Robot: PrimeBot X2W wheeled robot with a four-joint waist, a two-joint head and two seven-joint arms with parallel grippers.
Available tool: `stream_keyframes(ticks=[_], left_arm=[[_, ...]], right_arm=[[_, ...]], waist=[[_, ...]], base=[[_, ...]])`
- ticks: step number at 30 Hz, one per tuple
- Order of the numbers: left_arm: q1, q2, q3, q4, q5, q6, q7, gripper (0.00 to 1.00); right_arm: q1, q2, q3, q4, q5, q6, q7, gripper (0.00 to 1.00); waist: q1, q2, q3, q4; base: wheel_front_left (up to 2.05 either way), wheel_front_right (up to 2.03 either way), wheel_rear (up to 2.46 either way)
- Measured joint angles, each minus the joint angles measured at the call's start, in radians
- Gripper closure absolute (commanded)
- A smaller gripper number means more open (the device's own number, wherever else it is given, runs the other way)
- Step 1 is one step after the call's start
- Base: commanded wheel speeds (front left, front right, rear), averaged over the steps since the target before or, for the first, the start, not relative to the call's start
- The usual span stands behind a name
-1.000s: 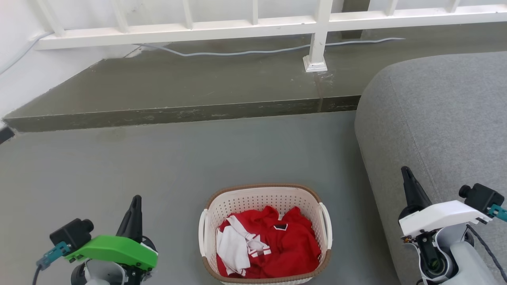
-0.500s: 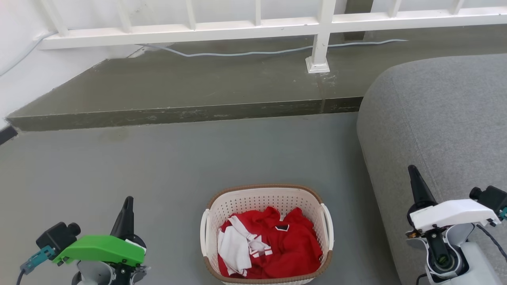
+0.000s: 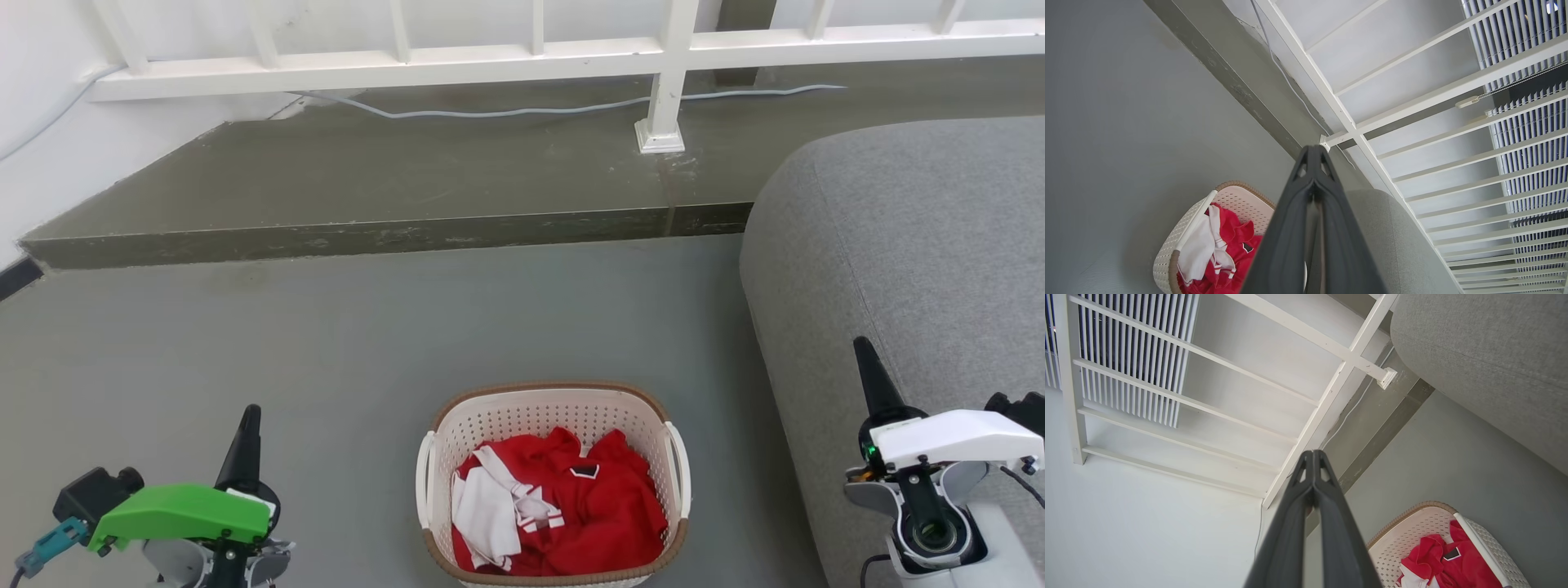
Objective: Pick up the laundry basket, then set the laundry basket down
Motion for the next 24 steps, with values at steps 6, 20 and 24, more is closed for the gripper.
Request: stream_keyframes(ticks=[6,20,24], left_arm=[[0.0,0.0,0.017,-0.002,-0.051,-0.001,0.016,1.0],[-0.002,-0.003,0.06,-0.006,-0.206,-0.01,0.061,1.0],[-0.002,-0.004,0.075,-0.007,-0.25,-0.01,0.075,1.0]], right_arm=[[0.0,0.003,-0.016,-0.006,0.058,0.0,0.014,1.0],[0.0,0.01,-0.06,-0.018,0.221,0.001,0.061,1.0],[0.0,0.012,-0.074,-0.022,0.265,0.001,0.074,1.0]], waist=[[0.0,0.0,-0.001,0.003],[0.0,0.0,-0.004,0.011],[0.0,0.0,-0.005,0.013]], base=[[0.0,0.0,0.0],[0.0,0.0,0.0],[0.0,0.0,0.0]])
